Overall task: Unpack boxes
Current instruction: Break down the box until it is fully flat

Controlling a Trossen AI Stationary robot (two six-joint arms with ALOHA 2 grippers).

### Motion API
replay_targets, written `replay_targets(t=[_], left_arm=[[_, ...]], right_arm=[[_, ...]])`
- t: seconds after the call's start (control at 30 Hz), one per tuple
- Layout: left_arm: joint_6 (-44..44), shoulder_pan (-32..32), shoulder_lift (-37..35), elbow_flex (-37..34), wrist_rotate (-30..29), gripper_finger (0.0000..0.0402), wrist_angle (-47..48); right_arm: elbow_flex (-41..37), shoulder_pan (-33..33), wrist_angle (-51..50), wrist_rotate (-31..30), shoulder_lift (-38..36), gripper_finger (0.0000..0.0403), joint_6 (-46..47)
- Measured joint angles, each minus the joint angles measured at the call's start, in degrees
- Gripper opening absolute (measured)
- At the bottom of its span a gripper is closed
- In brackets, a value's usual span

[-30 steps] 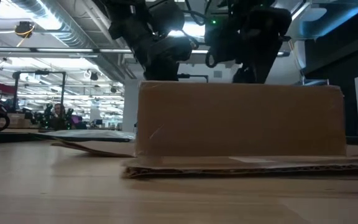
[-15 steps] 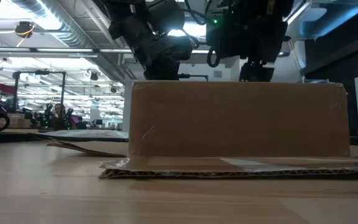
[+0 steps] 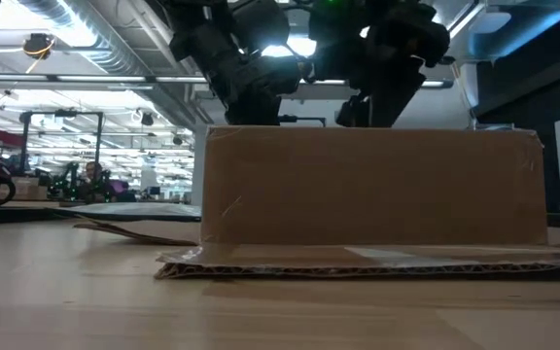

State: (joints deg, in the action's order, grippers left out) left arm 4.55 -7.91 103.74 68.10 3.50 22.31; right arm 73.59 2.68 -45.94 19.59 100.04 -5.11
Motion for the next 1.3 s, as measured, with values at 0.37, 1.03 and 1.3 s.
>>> replay_targets(t=[0.37, 1.03, 1.3], left_arm=[[0.0, 0.1, 0.1, 0.0, 0.4, 0.0, -0.2], [0.3, 0.2, 0.1, 0.0, 1.6, 0.0, -0.5], [0.2, 0.2, 0.1, 0.0, 0.8, 0.0, -0.5]], right_arm=[[-3.9, -1.2, 4.4, 3.7, 0.0, 0.0201, 5.3], [-4.4, -1.1, 5.5, 23.0, 0.3, 0.0202, 16.7], [-4.4, -1.2, 5.6, 27.8, 0.3, 0.0202, 21.5]])
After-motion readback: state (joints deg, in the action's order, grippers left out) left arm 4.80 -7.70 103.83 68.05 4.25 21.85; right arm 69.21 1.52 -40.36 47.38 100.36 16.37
